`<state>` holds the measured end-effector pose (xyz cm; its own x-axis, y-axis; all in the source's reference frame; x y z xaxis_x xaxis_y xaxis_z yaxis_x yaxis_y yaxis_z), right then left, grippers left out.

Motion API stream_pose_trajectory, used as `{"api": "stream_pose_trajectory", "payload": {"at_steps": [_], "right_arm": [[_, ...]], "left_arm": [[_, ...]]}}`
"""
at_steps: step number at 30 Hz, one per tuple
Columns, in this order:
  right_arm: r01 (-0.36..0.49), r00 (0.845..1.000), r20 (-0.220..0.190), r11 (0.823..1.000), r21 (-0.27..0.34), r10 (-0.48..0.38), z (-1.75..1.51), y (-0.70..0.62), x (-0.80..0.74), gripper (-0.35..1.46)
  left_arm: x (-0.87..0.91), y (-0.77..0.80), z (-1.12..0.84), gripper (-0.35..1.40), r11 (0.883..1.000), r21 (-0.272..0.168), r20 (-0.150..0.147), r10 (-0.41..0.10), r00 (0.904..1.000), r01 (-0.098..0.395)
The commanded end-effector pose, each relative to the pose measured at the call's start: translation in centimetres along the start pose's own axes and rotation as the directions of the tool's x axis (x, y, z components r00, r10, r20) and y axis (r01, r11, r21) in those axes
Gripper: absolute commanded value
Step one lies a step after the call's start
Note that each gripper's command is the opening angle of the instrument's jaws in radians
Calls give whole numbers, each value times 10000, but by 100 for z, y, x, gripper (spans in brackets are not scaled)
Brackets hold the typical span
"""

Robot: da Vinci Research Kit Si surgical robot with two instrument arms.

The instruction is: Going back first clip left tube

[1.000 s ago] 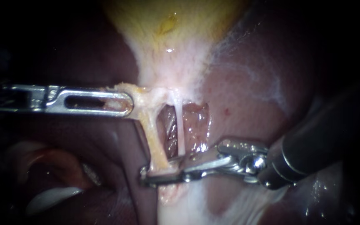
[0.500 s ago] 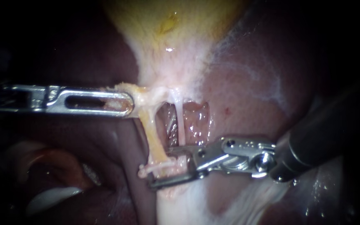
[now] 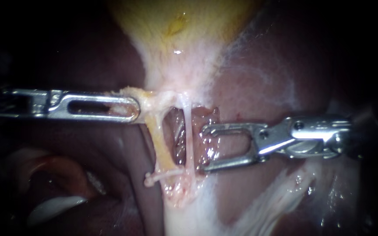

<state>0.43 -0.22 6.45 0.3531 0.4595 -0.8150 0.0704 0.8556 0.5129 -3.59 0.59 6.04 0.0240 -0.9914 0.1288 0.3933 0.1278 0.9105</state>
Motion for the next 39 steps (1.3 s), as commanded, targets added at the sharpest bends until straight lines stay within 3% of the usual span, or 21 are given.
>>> {"api": "stream_pose_trajectory", "payload": {"at_steps": [1,10,20,28,34,39], "right_arm": [[57,10000,-4,10000,10,-57,-4,0,2,50],[497,9987,-80,9987,125,-496,-31,-1,10,50],[951,9954,-99,9954,105,-950,-39,0,10,50],[1086,9940,-153,9941,70,-1085,-41,2,13,50],[1070,9941,-182,9942,54,-1069,-42,4,14,50],[1063,9942,-181,9943,48,-1062,-42,4,14,50]], "left_arm": [[0,0,0,-35,10000,2,-1,0,10000,0],[0,0,0,-35,10000,2,-1,0,10000,0],[1,1,6,-35,10000,-17,24,8,10000,-8],[6,9,31,-35,10000,5,68,61,10000,-61],[20,20,64,-35,10000,42,-148,60,9999,-60],[18,25,78,-35,10000,60,-157,78,9998,-77]]}}
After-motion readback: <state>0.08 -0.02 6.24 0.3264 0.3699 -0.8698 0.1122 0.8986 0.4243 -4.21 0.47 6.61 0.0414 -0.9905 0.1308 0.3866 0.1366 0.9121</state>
